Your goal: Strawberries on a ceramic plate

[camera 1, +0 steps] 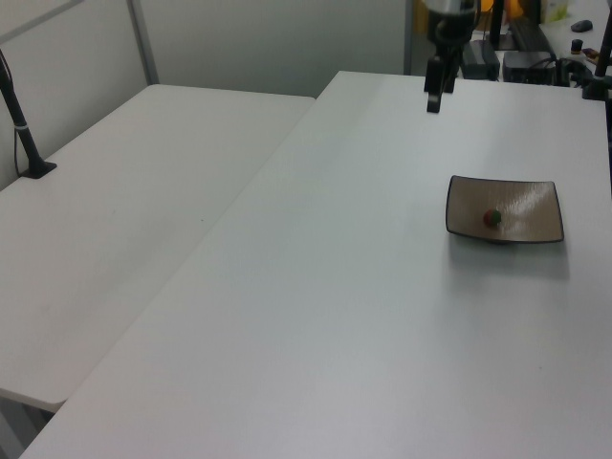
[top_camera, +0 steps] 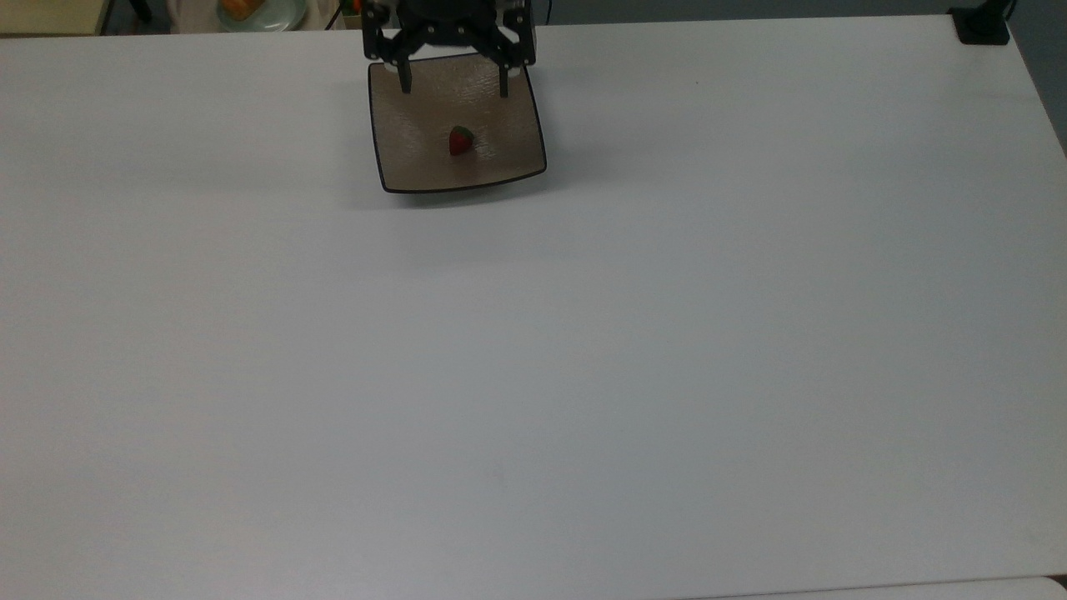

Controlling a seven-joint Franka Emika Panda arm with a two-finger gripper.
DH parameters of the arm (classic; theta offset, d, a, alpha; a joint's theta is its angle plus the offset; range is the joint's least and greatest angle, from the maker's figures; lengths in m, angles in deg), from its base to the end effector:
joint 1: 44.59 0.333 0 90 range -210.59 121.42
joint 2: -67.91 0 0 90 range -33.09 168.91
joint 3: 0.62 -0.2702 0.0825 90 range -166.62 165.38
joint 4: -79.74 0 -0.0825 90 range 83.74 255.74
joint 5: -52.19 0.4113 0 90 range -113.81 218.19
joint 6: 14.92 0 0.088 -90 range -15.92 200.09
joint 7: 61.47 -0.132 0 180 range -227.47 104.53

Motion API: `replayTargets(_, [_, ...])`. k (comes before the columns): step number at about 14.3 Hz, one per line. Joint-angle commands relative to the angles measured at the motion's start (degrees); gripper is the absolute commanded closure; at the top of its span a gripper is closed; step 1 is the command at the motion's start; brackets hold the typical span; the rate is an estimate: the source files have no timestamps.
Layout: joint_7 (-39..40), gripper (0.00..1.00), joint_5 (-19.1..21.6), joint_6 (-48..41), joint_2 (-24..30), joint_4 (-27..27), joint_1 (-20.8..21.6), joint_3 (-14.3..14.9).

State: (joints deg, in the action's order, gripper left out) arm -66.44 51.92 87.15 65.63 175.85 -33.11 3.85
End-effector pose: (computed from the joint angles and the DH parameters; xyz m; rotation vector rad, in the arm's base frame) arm 0.6038 0.0743 0.4953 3.1384 0.0574 0.1017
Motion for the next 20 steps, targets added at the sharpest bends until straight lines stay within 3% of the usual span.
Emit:
replayTargets(1, [-1.4,0.0,-0.3,-2.2,1.7,-1.5,0.1,0.2])
replayTargets(9, [-0.1,0.0,1.3,-3.3,3.2,-1.2,0.0,-0.6])
replayTargets(13, [7.5,0.0,1.3,-4.2,3.3,-1.1,-0.8,-1.2])
replayTargets(20, [7.3,0.0,3.5,-3.6,3.2,-1.0,-1.4,-2.2])
